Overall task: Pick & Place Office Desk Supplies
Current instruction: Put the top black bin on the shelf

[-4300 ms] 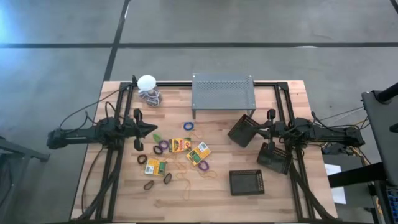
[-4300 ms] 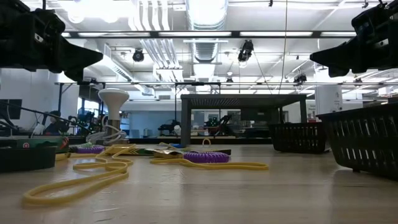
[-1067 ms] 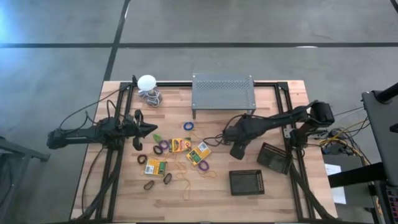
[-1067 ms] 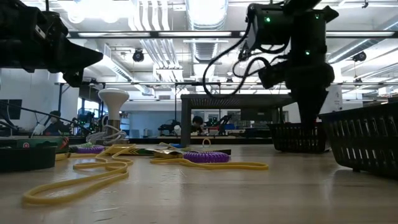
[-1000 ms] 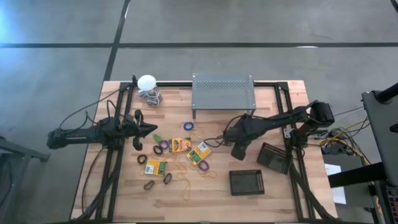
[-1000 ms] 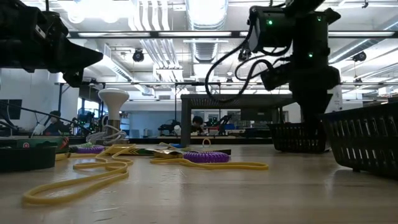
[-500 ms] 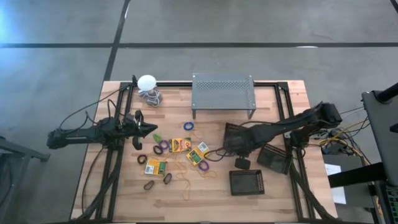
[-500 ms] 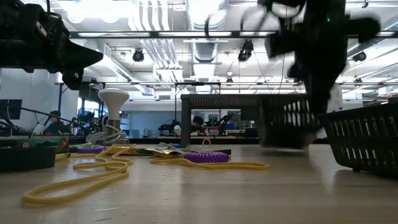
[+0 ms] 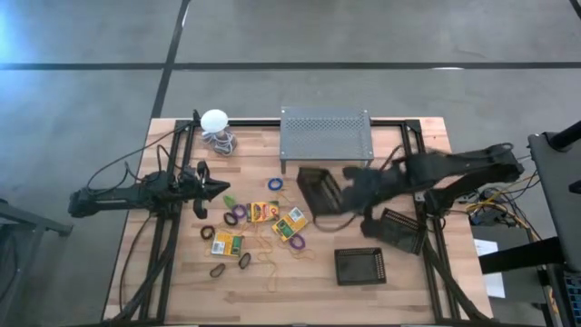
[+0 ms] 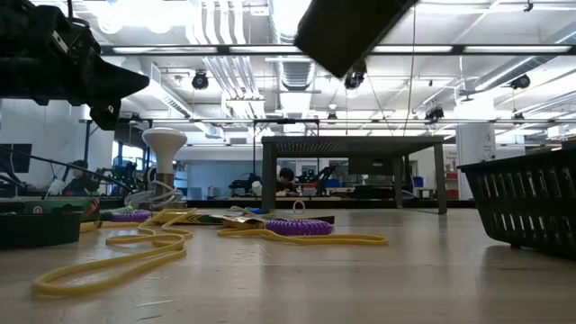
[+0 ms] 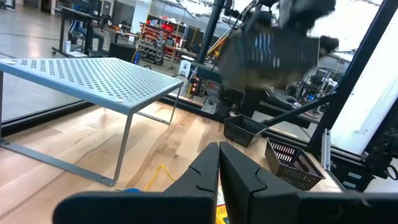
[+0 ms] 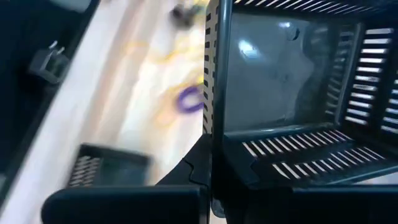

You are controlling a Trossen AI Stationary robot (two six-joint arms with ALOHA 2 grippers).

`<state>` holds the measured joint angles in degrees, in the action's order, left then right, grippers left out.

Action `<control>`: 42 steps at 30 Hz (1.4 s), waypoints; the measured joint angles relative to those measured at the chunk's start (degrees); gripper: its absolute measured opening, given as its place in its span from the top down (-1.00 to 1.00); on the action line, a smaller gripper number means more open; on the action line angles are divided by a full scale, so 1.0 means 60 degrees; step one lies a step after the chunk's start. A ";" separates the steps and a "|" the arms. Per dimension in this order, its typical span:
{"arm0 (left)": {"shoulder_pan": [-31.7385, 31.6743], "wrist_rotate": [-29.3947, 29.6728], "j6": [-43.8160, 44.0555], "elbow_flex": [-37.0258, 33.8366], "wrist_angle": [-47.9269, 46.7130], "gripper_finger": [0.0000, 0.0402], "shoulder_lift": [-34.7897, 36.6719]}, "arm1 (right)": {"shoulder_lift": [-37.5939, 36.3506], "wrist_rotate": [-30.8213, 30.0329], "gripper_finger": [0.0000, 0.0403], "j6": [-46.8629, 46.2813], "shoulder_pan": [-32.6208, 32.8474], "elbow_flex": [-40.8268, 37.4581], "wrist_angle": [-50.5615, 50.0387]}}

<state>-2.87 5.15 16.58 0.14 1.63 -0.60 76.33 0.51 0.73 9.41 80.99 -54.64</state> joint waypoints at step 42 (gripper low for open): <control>0.0000 0.0146 -0.0291 -0.0003 0.0015 0.90 -0.0004 | 0.2401 -0.1865 0.79 0.3656 -0.6134 0.1198 -0.4832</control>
<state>-2.87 6.02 14.83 0.12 1.72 -0.62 90.74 -10.68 22.67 -27.40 88.18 -83.64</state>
